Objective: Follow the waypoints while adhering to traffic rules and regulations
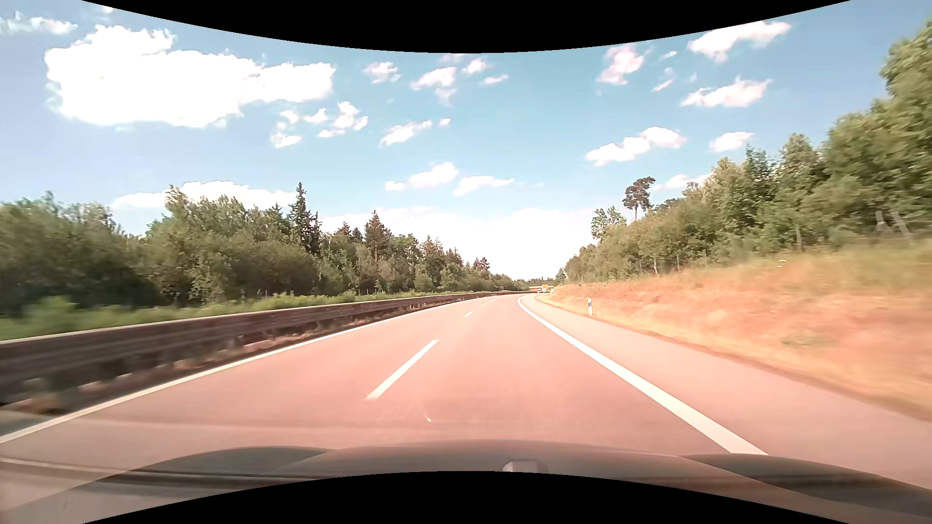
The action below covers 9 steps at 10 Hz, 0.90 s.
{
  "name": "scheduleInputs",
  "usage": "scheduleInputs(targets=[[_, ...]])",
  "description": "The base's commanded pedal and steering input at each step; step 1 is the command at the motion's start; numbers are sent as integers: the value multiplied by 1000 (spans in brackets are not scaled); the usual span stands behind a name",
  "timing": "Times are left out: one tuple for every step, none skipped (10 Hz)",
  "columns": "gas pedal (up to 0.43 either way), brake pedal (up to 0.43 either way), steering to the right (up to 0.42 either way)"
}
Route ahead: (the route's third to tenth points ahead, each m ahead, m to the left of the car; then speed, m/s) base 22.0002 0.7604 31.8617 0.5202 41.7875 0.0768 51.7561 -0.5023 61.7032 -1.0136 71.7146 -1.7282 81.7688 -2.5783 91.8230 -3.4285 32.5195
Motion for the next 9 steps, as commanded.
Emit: scheduleInputs(targets=[[319, 0, 7], [319, 0, 7], [319, 0, 8], [319, 0, 8], [319, 0, 8], [319, 0, 8], [319, 0, 8], [319, 0, 8], [319, 0, 8]])
